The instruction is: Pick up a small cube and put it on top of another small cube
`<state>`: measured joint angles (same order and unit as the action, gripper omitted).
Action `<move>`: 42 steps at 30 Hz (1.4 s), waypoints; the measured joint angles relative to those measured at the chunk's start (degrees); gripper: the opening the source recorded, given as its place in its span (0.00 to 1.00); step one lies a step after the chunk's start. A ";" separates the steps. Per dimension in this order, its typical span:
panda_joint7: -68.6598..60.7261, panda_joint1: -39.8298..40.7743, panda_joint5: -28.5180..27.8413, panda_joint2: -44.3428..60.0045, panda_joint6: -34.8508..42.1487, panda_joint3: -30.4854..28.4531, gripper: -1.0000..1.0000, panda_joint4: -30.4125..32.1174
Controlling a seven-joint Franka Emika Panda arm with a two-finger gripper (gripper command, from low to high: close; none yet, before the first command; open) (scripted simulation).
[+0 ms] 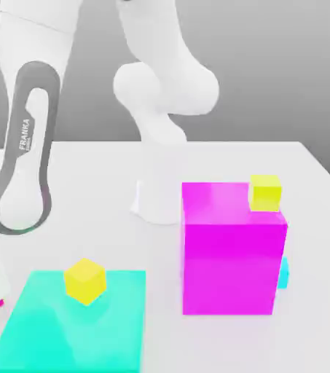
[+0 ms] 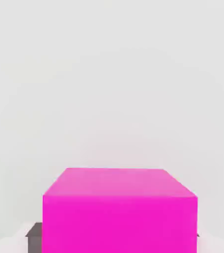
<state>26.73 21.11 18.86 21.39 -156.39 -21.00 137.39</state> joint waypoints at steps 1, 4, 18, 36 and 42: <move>1.28 -0.86 -1.73 -2.03 1.45 -1.21 0.00 0.49; 2.04 -4.24 -4.49 -8.24 6.01 0.53 0.00 1.83; -2.88 -26.99 -9.83 -37.05 28.09 16.82 0.00 7.61; -7.26 -39.95 -12.11 -53.26 32.75 31.02 1.00 17.97; -7.23 -39.62 -12.65 -55.65 38.76 30.80 1.00 14.24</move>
